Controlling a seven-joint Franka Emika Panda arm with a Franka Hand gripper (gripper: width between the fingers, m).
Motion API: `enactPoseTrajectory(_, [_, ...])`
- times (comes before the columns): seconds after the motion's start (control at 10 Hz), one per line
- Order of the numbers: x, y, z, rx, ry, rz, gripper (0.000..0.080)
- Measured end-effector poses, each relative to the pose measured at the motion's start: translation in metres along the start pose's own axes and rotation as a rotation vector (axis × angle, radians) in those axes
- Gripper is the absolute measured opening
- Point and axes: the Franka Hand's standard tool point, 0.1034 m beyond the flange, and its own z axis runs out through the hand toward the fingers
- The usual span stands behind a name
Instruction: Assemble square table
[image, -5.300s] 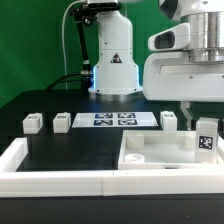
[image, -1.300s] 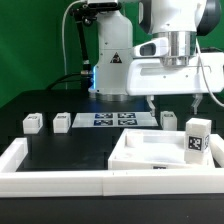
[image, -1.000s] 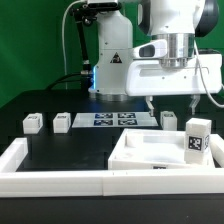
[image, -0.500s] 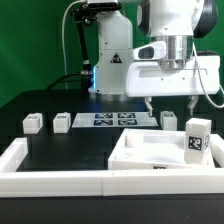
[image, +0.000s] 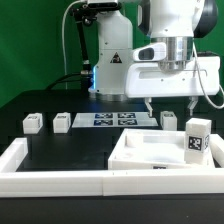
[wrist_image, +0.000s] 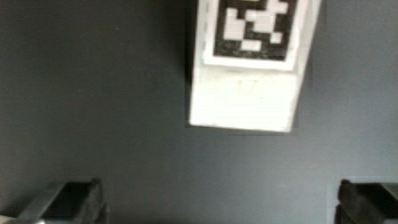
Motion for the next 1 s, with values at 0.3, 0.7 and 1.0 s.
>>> enactPoseTrajectory(0.3, [-0.005, -0.007, 0.001, 0.012, -0.176, 0.008, 0.0648])
enactPoseTrajectory(0.7, [-0.012, -0.008, -0.001, 0.023, -0.461, 0.03, 0.0648])
enactPoseTrajectory(1.0, [-0.016, -0.003, 0.002, 0.025, -0.673, 0.052, 0.0648])
